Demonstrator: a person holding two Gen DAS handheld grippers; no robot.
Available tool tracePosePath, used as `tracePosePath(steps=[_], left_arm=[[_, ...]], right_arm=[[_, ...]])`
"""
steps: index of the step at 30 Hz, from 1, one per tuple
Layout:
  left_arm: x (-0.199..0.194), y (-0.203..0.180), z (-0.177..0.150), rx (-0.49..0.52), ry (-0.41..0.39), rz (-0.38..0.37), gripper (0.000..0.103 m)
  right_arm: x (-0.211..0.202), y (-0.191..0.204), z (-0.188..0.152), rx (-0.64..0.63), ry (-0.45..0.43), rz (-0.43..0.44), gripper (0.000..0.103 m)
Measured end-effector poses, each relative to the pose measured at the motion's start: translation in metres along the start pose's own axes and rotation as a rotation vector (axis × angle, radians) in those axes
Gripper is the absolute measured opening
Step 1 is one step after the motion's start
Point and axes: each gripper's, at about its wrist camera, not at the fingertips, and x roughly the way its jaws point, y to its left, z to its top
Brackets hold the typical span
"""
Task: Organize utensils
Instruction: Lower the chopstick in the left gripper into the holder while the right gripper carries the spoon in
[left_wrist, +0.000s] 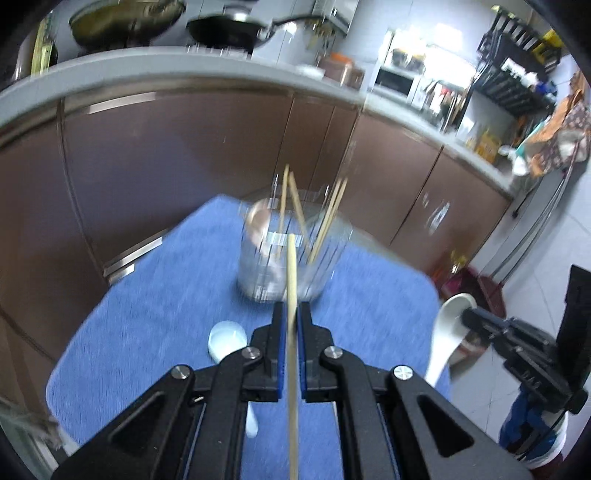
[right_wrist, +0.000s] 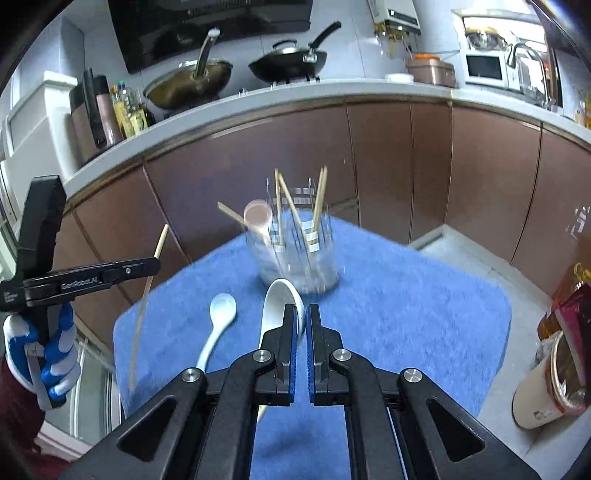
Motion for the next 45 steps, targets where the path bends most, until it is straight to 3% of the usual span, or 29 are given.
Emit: tracePosePath(steps=[8,18,31,35,45], left_arm=[[0.003,-0.017,0.073,0.003,-0.232,-0.011,0.005],[0.054,-0.022,0.134,-0.022,-0.498,0.120,0.005],[0.133,-0.013,0.115,-0.038,-0.559,0.238,0.005],[0.145,-0.009,0.111,-0.051,-0.531,0.232,0.005],[0.139,-0.002,0.110,-0.071,-0.545,0.222,0.005]], right_arm=[[0.013,0.008,0.065,-0.024,-0.154,-0.050,0.005],[0.068,-0.005,0.115,-0.058,-0.308,-0.110,0.005],[0.144,-0.007,0.096,-0.125,-0.334,-0.180,0.004],[0.147,-0.010,0.091,-0.109,-0.336,-0.160,0.004],[0.125,-0.015,0.104,-0.041,-0.383,-0.072,0.005]])
